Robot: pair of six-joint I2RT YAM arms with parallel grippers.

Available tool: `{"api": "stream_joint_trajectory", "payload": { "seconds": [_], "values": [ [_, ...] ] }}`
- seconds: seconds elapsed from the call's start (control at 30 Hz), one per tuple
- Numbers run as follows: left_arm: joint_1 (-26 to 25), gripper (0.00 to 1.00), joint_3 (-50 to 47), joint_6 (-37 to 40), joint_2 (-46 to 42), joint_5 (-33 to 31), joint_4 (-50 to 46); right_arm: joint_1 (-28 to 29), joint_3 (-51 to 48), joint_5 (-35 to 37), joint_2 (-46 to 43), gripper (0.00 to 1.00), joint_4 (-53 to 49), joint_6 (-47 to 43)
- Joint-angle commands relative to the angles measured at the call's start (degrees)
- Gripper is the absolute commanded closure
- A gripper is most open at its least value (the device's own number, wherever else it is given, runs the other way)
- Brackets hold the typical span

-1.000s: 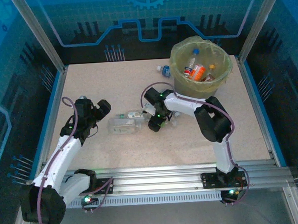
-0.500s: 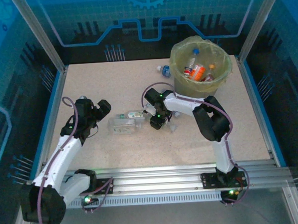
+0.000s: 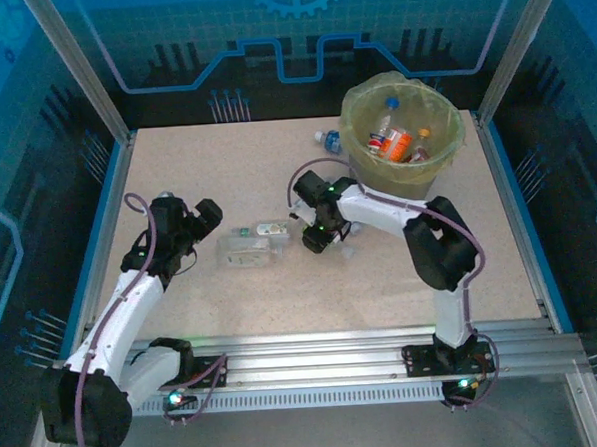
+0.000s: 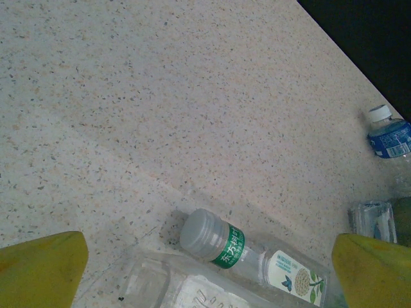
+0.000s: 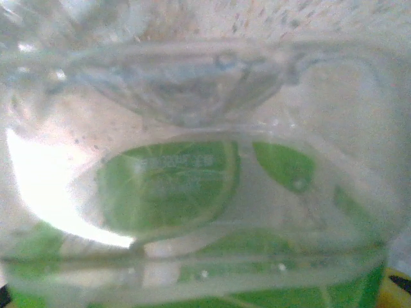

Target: Put the plastic bottles in the bin

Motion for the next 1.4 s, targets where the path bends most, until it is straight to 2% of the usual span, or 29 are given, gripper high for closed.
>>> {"api": "stream_joint_trajectory", "payload": {
  "seconds": [0.0, 0.23, 0.53, 0.7, 1.0, 1.2, 1.37],
  "values": [
    [0.68, 0.01, -0.34, 0.28, -0.28, -1.33, -0.09, 1.63, -0.06, 0.74, -6.39, 0.80, -0.38, 3.19],
    [0.81, 0.01, -0.26, 0.45, -0.28, -1.63, -0.13, 4.44, 5.19, 4.51, -14.67, 0.83, -3.87, 5.50],
    [0.77, 0.01, -0.51, 0.15, -0.12, -1.10, 0.47, 2.83, 17.26, 9.90, -20.49, 0.84, -2.98, 7.18],
    [0.77, 0.01, -0.72, -0.07, 0.16, -0.81, 0.83, -2.15, 23.58, 10.13, -19.87, 0.83, -0.37, 10.51],
    [0.77, 0.01, -0.82, 0.27, -0.19, -0.14, 1.34, -17.23, 27.91, 10.29, -16.14, 0.82, 4.53, 26.49],
    [0.77, 0.01, 0.01, 1.54, 0.75, -0.42, 1.00, -21.52, 29.62, 16.01, -12.70, 0.80, 4.33, 31.28],
    [0.77, 0.01, 0.45, 1.62, 1.39, -0.02, 1.22, -23.57, 29.82, 15.43, -9.67, 0.79, 4.22, 33.23]
  ]
}}
